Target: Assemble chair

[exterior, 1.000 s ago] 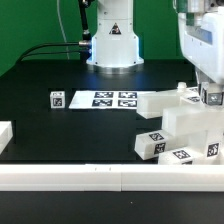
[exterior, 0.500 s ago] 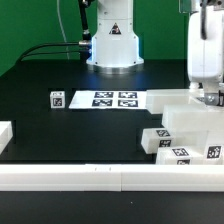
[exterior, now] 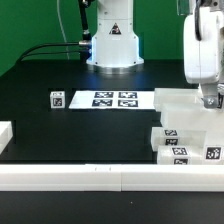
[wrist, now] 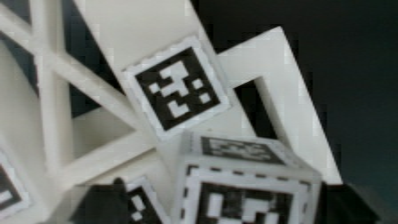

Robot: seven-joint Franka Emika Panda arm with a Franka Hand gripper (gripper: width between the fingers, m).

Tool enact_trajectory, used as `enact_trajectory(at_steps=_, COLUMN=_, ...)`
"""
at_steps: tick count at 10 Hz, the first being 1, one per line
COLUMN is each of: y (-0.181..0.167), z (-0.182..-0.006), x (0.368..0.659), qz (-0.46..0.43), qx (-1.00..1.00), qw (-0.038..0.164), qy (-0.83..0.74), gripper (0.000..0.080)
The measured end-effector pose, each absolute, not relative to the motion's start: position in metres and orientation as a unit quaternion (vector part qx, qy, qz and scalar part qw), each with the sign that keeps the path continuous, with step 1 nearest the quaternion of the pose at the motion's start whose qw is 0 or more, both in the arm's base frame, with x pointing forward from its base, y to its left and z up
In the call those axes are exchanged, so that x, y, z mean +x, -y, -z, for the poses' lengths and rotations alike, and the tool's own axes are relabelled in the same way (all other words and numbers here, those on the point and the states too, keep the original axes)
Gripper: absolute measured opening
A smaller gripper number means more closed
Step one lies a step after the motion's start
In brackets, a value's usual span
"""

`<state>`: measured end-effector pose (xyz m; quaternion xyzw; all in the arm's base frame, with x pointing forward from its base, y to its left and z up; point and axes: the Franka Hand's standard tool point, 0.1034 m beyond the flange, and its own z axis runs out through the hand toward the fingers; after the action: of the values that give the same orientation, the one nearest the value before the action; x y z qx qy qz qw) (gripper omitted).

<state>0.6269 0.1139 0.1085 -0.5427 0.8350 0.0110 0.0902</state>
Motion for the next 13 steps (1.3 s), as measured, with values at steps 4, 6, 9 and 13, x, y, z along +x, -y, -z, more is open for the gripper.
enact_trajectory(at_steps=4, y=-0.103, z=-0.114, x=0.629, qz=-0.015, qx=-0.744, qw=0.073, qy=-0.664, gripper=0.0647)
enact_trajectory(at_steps=6, y=-0.108, z=-0.116, x=0.627, qz=-0.013, qx=-0.795, qw=0.056, qy=-0.604, gripper=0.0649)
enact_trajectory(at_steps=9, y=-0.112, z=-0.116, x=0.624, qz=-0.004, qx=-0.887, qw=0.028, qy=-0.460, gripper=0.0649)
enact_trajectory(at_steps=13, y=-0.122, z=-0.114, x=0.627, qz=0.018, qx=-0.939, qw=0.023, qy=-0.342, gripper=0.0512)
